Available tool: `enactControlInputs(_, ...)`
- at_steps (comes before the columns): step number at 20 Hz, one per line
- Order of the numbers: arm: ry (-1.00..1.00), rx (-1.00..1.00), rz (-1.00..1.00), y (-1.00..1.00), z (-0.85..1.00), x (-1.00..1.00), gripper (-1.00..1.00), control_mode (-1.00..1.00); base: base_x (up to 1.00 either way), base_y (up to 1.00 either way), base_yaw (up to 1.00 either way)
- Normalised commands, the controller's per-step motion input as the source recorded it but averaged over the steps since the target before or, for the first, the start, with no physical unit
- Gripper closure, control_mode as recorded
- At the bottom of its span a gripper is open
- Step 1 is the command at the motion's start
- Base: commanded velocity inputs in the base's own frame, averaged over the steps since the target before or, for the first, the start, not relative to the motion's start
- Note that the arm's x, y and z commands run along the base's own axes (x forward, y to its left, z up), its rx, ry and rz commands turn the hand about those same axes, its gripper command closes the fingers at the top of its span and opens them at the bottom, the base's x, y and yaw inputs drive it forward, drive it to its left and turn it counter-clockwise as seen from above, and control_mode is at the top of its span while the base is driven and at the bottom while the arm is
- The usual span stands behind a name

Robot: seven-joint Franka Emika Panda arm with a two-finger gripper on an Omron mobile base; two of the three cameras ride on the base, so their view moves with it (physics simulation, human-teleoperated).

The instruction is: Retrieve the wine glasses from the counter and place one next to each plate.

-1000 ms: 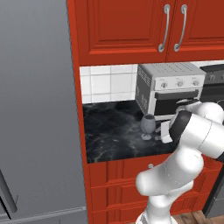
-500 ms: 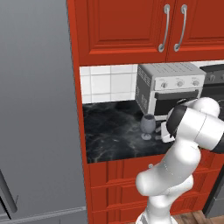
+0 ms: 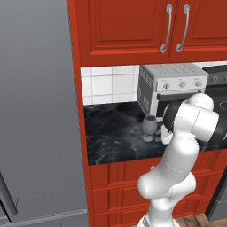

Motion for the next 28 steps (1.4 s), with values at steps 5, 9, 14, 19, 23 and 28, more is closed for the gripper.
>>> enactControlInputs(5, 0.0, 0.0, 0.0, 0.0, -0.12, 0.25, -1.0, -1.0, 0.0, 0.0, 0.0)
enactControlInputs(9, 0.0, 0.0, 0.0, 0.0, -0.16, 0.24, -1.0, -1.0, 0.0, 0.0, 0.0)
enactControlInputs(14, 0.0, 0.0, 0.01, 0.01, -0.12, 0.14, -1.0, -1.0, 0.0, 0.0, 0.0)
enactControlInputs(19, 0.0, 0.0, 0.02, 0.13, -0.01, 0.06, -1.0, -1.0, 0.0, 0.0, 0.0)
enactControlInputs(23, 0.0, 0.0, 0.01, 0.12, -0.04, 0.21, -1.0, -1.0, 0.0, 0.0, 0.0)
enactControlInputs(28, 0.0, 0.0, 0.01, 0.14, -0.1, 0.24, -1.0, -1.0, 0.0, 0.0, 0.0)
